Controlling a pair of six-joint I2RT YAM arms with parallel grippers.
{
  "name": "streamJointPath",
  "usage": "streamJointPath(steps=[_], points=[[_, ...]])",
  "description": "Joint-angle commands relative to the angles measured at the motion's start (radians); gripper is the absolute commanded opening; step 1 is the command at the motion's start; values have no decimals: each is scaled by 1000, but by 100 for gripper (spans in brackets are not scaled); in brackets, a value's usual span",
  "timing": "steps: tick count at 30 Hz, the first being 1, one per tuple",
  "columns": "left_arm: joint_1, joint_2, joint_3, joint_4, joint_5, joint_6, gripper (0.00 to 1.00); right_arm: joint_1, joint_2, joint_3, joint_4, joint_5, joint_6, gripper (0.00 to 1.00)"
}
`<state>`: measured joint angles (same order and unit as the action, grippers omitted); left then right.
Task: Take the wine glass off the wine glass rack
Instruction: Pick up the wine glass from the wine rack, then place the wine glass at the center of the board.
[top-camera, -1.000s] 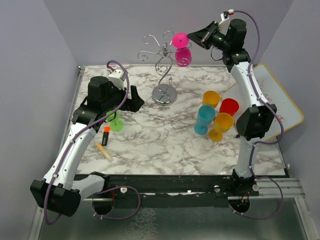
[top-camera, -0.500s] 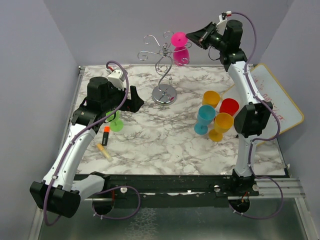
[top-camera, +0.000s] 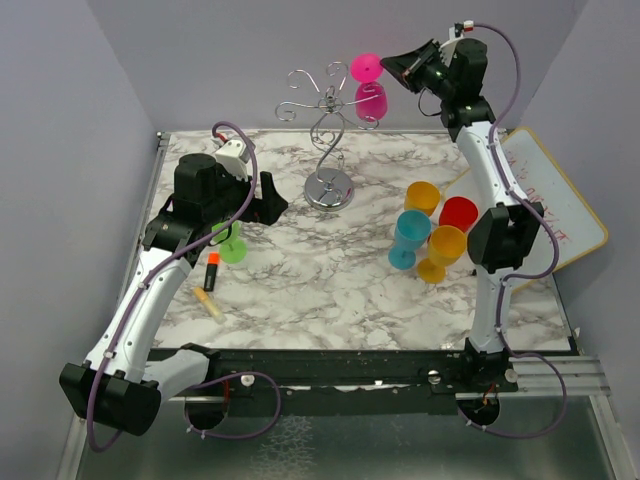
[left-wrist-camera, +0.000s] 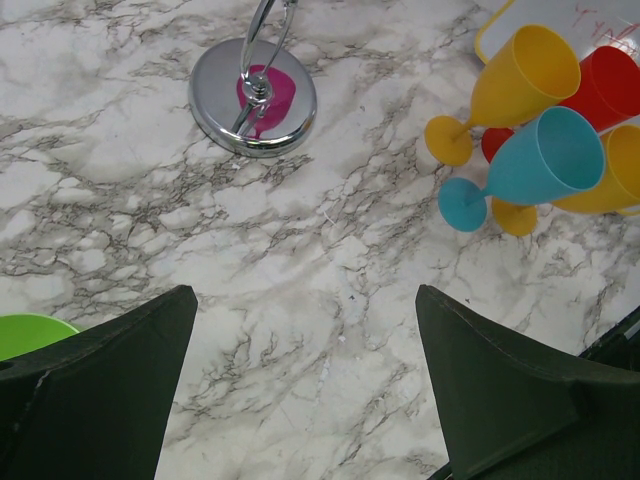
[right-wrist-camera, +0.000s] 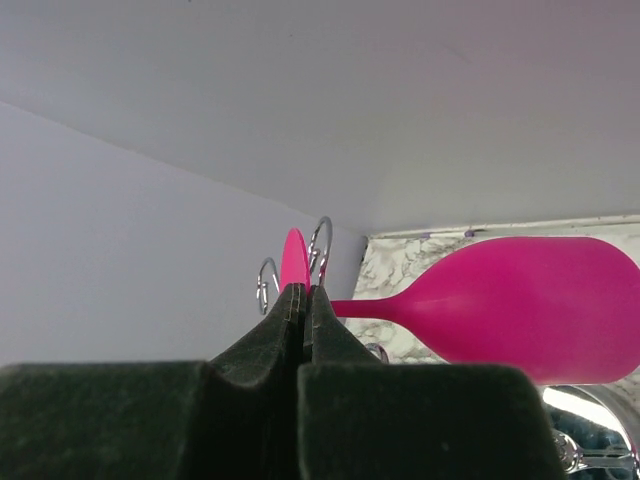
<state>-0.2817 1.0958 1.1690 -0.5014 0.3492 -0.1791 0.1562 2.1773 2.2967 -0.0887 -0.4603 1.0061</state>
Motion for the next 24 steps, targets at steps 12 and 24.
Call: streamJointPath(steps=[12,24], points=[[1,-20,-8,13,10,-5,92,-100,-123,-168,120,17,26,1],[1,0,12,38,97,-37,92,-148,-370,-449,149,0,-60,0]])
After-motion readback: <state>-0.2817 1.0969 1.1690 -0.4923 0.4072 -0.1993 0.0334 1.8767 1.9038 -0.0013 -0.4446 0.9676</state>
